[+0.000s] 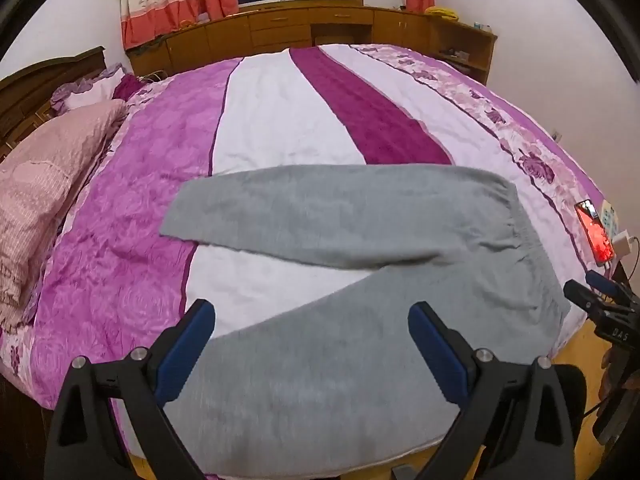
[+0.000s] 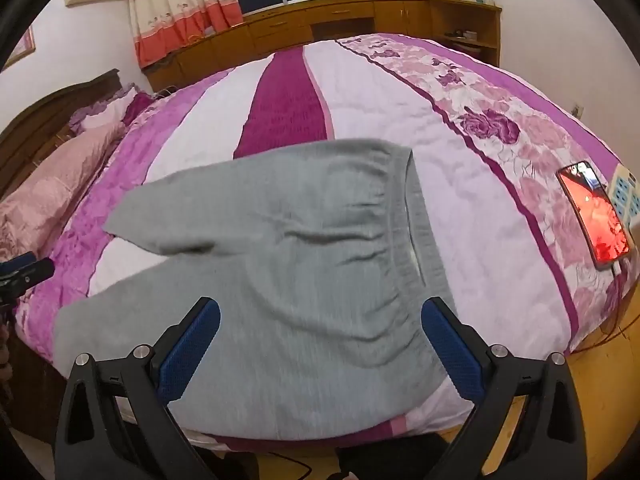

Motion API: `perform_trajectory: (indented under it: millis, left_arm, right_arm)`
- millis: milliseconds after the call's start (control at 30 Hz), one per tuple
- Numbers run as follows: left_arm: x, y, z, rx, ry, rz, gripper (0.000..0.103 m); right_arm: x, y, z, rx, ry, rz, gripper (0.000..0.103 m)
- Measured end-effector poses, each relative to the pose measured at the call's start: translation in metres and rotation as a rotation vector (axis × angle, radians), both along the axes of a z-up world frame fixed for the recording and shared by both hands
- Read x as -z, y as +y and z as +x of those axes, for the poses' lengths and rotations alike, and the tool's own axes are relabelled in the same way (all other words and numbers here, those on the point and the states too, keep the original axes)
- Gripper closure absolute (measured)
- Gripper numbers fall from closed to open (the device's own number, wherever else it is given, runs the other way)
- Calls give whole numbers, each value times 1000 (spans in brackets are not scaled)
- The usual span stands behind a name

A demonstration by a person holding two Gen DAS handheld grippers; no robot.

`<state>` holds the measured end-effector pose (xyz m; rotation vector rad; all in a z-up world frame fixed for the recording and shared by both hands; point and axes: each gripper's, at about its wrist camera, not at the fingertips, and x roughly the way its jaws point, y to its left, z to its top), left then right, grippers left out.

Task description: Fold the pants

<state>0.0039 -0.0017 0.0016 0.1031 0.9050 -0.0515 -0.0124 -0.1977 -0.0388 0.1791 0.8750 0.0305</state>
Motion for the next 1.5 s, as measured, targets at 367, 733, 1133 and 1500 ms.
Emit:
perform_trajectory:
  millis: [367,733,1133,1500]
  left_arm:
    - [-16,4,48,11,14,-5,3]
    - [-26,14,112,16,34,40,3]
    - [6,23,214,85,103,164,3]
    - [97,36,303,115,241,203,3]
  right_arm:
    - [-31,-11,39,-29,-6,-14,5]
    - [-45,-16,94,-60,50,-53,5]
    - [-11,-26,178,-90,119,-90,5]
    - [40,-29,258,-159,194,-136,5]
